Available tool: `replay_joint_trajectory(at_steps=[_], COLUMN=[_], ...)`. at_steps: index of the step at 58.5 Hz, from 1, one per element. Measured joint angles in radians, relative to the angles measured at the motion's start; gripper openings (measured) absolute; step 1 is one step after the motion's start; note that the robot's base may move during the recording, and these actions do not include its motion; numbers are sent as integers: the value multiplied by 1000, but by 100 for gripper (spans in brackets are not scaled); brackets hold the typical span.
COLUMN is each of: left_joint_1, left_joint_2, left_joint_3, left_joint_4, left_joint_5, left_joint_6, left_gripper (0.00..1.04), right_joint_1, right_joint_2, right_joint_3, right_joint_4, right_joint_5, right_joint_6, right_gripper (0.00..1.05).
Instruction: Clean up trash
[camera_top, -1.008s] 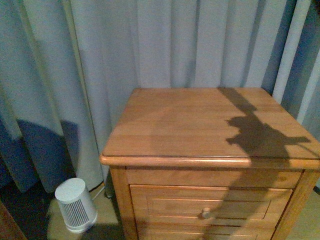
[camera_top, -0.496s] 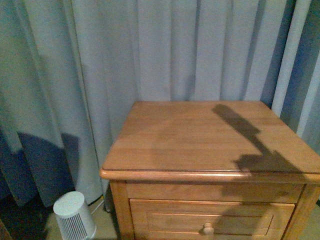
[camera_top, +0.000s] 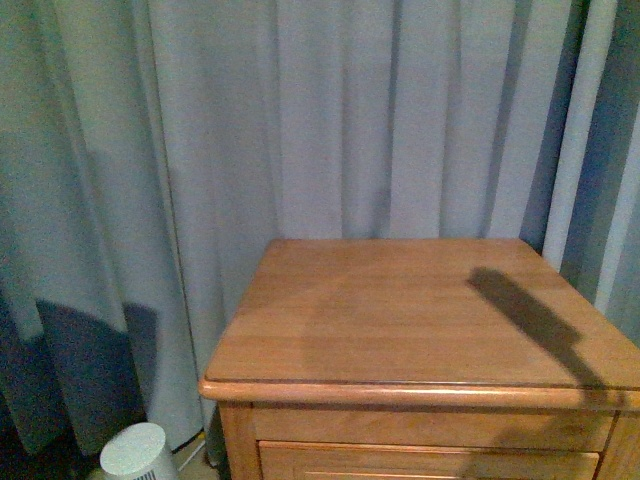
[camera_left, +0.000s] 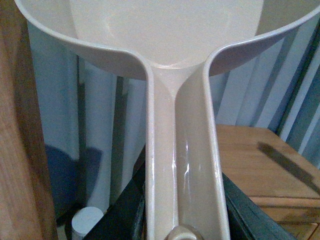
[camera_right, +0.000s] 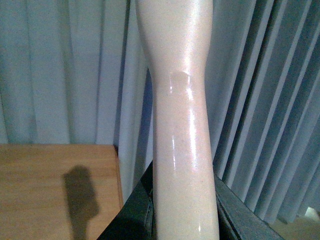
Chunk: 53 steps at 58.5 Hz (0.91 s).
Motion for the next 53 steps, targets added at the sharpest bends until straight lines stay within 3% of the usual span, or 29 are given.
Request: replay_joint_trajectory(at_steps=[53], left_joint_1=[3], left_joint_2=[-3], left_joint_3=[-1], left_joint_4=[0], left_joint_5=[2], left_joint_6=[-3], left_gripper=[27], right_joint_1=[2], right_joint_2=[-5], right_joint_3=[-5], right_joint_4=[-1], right_joint_5=[4], right_joint_6=[8], right_gripper=[19])
